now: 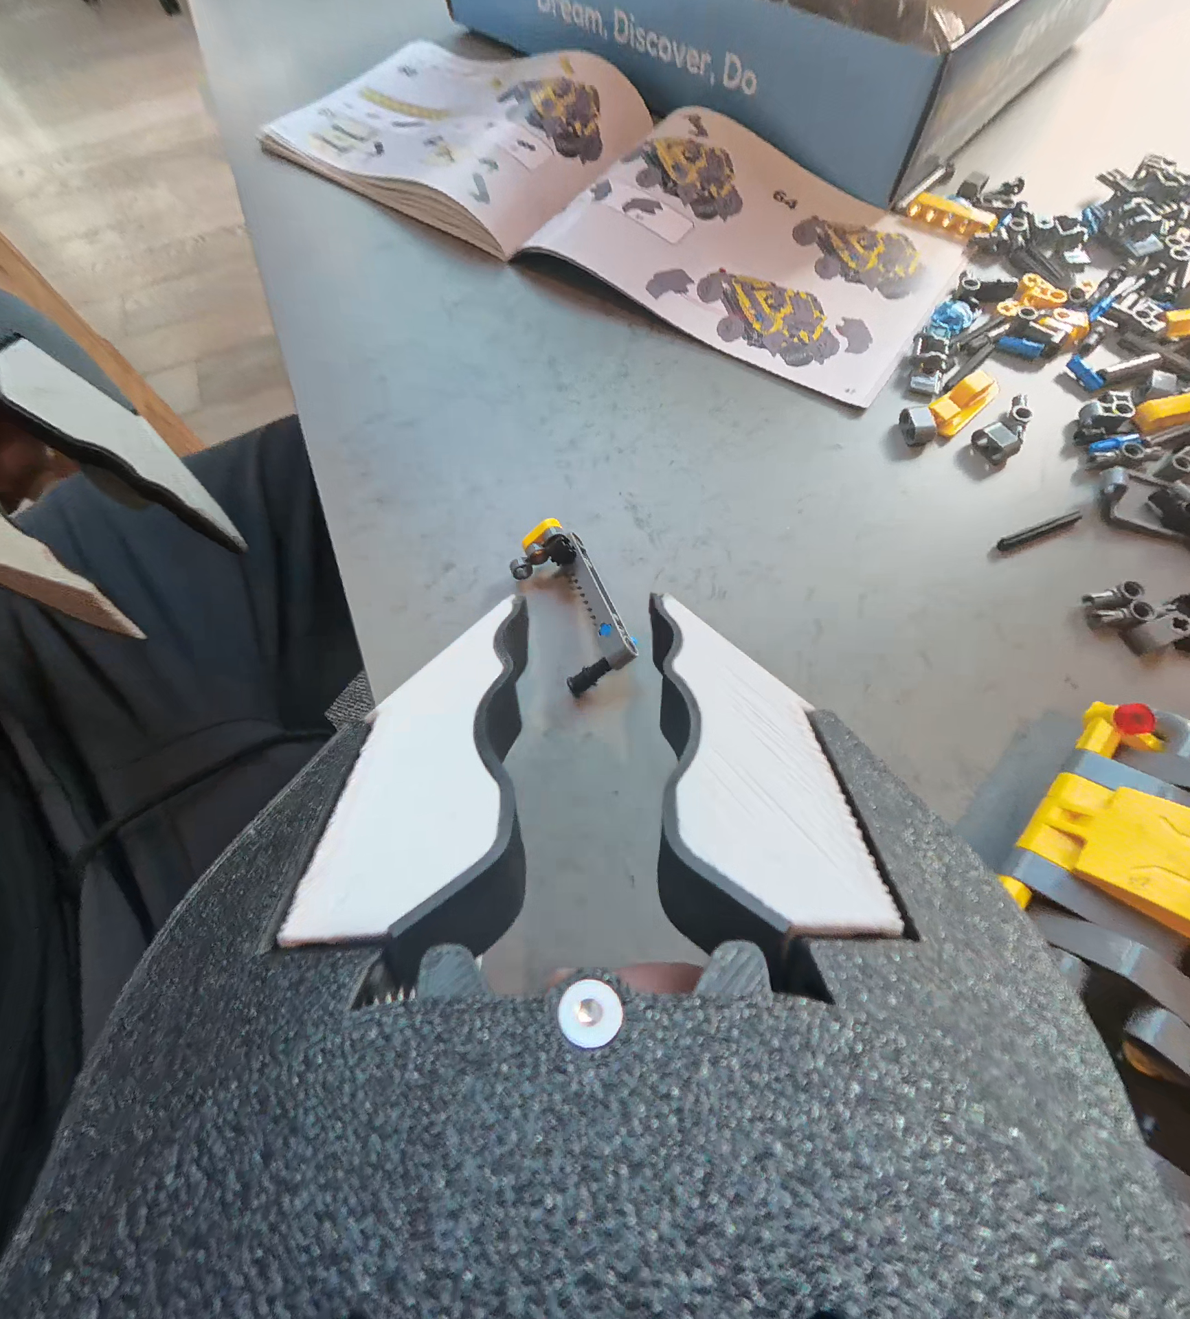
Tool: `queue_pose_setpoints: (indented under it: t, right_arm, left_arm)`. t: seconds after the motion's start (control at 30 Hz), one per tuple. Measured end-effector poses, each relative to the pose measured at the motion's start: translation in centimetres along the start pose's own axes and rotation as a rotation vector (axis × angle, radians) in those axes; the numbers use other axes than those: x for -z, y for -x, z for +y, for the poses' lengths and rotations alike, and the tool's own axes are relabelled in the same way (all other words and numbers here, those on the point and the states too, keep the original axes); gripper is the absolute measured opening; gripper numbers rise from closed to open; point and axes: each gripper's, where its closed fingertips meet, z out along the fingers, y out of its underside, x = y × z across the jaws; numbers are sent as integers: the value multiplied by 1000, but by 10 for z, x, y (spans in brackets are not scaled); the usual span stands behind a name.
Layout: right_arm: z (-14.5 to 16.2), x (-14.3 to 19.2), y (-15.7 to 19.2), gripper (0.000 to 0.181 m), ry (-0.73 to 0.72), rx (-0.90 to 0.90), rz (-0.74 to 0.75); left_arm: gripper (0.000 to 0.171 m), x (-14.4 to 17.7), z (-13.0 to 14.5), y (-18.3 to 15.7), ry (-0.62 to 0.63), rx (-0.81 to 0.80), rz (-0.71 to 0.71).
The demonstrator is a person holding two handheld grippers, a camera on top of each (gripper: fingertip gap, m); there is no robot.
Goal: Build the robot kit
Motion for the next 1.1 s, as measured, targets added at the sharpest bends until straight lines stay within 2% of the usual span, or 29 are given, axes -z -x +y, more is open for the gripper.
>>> queue_pose_setpoints:
  t: [0.5,0.67,0.83,1.1]
  right_arm:
    - [2,-4,4,35,-7,-12,-66]
    - [-1,0,6,35,-38,-4,-76]
    - [13,2,10,37,36,27,-98]
    - [22,-14,6,14,129,112,-17]
  left_arm:
    - [45,0,2,8,5,-22,-31]
    - [43,3,-8,12,-35,-13,-50]
    - [40,11,-17,15,-75,-7,-92]
    - [37,7,-18,15,-83,13,-91]
